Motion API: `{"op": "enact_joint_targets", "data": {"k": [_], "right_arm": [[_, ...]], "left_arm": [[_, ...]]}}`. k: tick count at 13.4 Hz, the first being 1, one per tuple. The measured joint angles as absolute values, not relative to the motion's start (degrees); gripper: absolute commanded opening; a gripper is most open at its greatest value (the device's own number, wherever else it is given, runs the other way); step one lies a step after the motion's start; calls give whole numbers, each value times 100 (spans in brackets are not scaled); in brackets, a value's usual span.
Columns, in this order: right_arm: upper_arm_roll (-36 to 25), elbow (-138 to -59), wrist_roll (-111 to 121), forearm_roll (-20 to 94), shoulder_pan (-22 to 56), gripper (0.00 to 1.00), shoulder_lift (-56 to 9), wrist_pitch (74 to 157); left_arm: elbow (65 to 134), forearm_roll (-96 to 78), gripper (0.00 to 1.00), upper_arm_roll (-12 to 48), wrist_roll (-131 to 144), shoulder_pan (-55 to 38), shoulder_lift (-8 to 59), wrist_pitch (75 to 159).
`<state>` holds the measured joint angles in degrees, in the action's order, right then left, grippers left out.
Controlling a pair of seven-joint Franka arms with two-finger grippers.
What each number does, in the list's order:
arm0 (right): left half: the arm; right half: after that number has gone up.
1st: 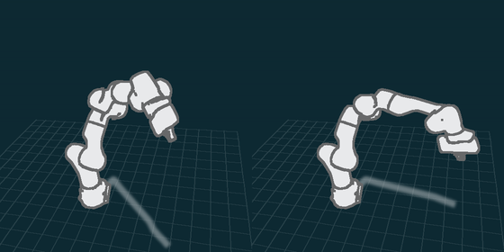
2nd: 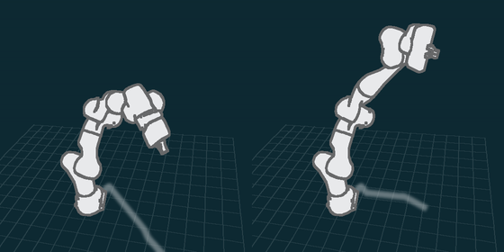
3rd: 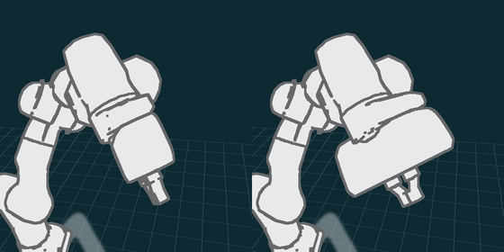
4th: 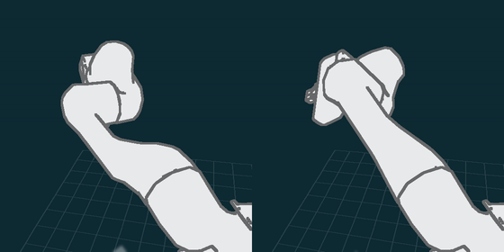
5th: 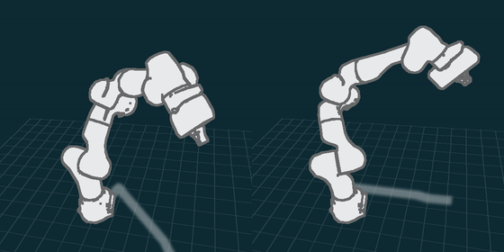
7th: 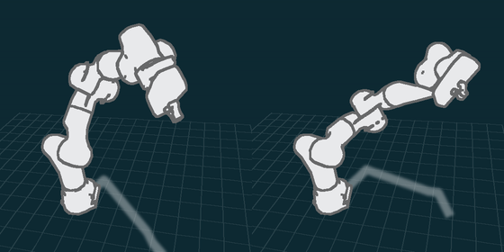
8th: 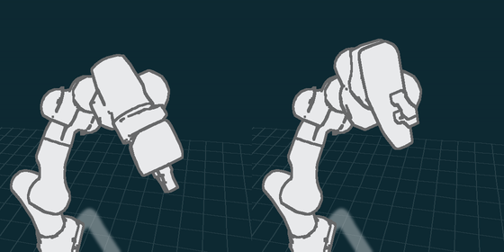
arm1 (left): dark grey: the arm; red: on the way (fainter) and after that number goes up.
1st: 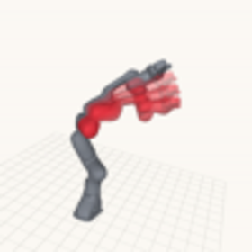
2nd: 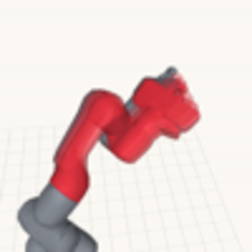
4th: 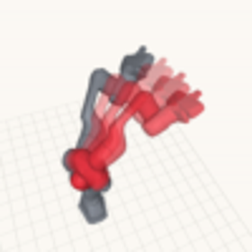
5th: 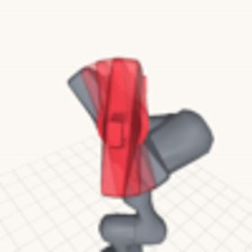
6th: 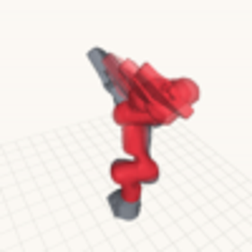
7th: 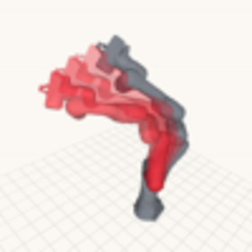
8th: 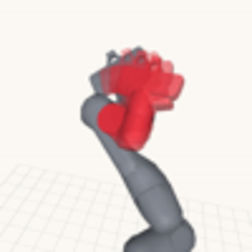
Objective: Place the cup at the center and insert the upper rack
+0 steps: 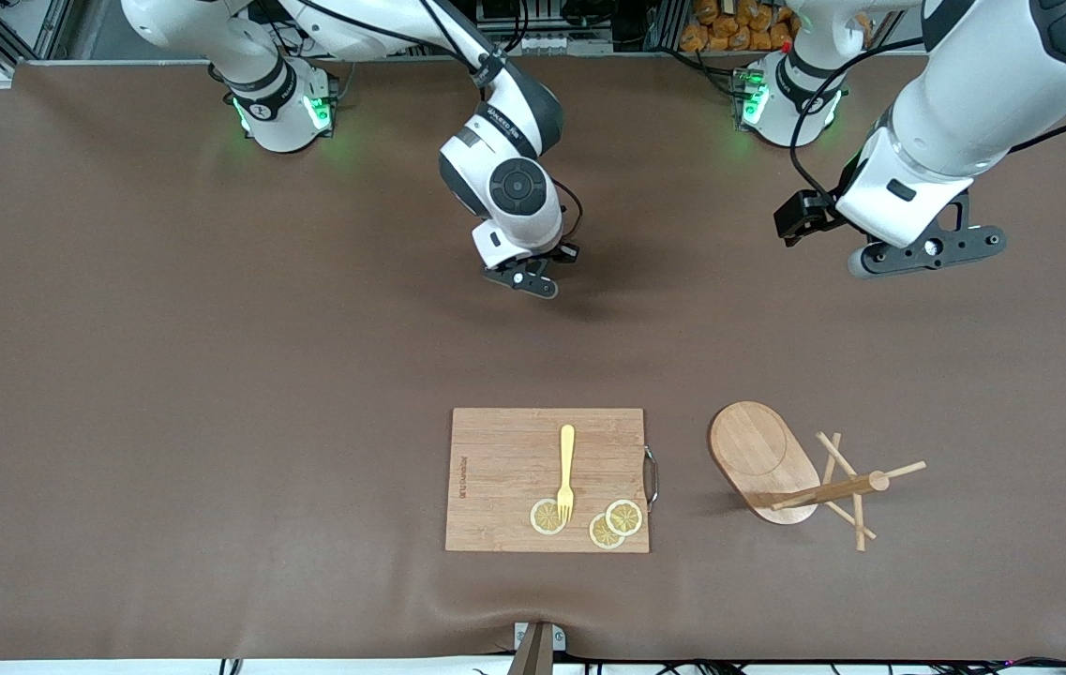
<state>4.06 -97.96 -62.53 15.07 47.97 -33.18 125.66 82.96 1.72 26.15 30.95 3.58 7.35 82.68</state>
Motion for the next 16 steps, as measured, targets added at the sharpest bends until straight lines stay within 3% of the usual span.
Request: {"op": "enact_joint_targets", "data": {"k": [6,8,10,13,16], "right_arm": [[413,-9795,-6084,1479,4852,1,-3331,12561],[413,-9795,-6024,1471,4870,37,-3335,12560],[412,-9793,-6021,1466,4876,62,-3336,12560],[411,-9783,-6017,1466,4877,73,-3336,12560],[402,-9682,-6008,1466,4876,95,-3333,12550]], "left_arm": [[8298,178,100,2621,3671,-29,880,8332],[8298,178,100,2621,3833,-94,910,8367],[8298,194,100,2622,4085,-230,940,8428],[8299,672,100,2635,4637,-666,1045,8459],[8299,807,100,2645,5237,-1037,1191,8500]]}}
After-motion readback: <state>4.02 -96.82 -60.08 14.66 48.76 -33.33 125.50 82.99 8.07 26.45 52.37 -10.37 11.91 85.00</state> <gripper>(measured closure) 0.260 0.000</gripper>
